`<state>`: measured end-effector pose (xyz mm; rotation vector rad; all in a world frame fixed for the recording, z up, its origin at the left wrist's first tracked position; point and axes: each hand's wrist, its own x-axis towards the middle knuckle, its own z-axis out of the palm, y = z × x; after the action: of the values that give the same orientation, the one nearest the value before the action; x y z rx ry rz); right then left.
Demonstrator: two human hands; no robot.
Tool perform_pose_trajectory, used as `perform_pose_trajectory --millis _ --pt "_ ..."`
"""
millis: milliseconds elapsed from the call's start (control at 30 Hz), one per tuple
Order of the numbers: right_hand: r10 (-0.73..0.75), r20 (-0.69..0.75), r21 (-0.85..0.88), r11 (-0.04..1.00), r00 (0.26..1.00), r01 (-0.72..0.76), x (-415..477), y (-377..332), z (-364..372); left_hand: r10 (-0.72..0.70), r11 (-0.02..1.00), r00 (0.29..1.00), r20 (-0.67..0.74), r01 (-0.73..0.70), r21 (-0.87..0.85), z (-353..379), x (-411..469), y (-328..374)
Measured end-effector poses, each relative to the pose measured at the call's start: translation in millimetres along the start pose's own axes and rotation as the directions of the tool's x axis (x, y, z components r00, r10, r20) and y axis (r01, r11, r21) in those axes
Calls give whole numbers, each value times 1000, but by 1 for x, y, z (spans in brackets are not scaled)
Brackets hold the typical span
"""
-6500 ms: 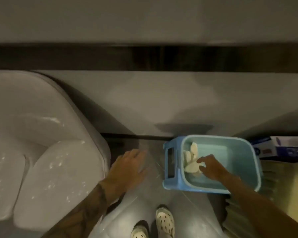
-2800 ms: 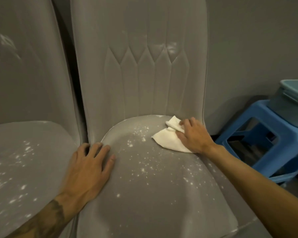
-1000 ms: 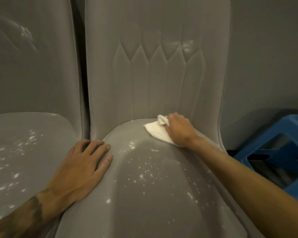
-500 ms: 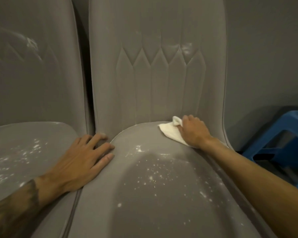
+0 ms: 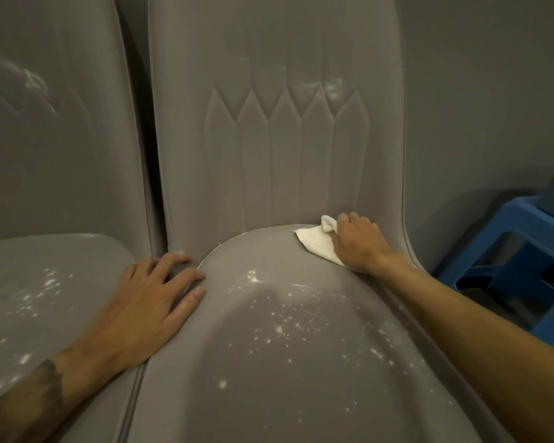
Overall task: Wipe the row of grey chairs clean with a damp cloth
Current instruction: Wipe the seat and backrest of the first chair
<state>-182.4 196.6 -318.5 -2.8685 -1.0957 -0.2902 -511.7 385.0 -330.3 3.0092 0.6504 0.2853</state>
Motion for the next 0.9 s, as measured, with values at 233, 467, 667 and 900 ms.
perform_pose_trajectory --millis 233,467,667,900 --pt "-331 -51 204 920 942 334 -30 -12 -1 3 1000 1000 -6 -3 -3 -3 -3 3" --pt "-65 10 111 992 998 63 -19 -36 -7 1 1000 1000 -10 -1 7 -1 -4 2" --pt "-360 -28 199 912 933 358 -41 -30 -7 -14 1000 1000 15 14 15 -1 -4 2" --pt "-35 12 92 995 999 34 -24 -30 -7 -2 1000 1000 0 2 12 -2 -3 4"
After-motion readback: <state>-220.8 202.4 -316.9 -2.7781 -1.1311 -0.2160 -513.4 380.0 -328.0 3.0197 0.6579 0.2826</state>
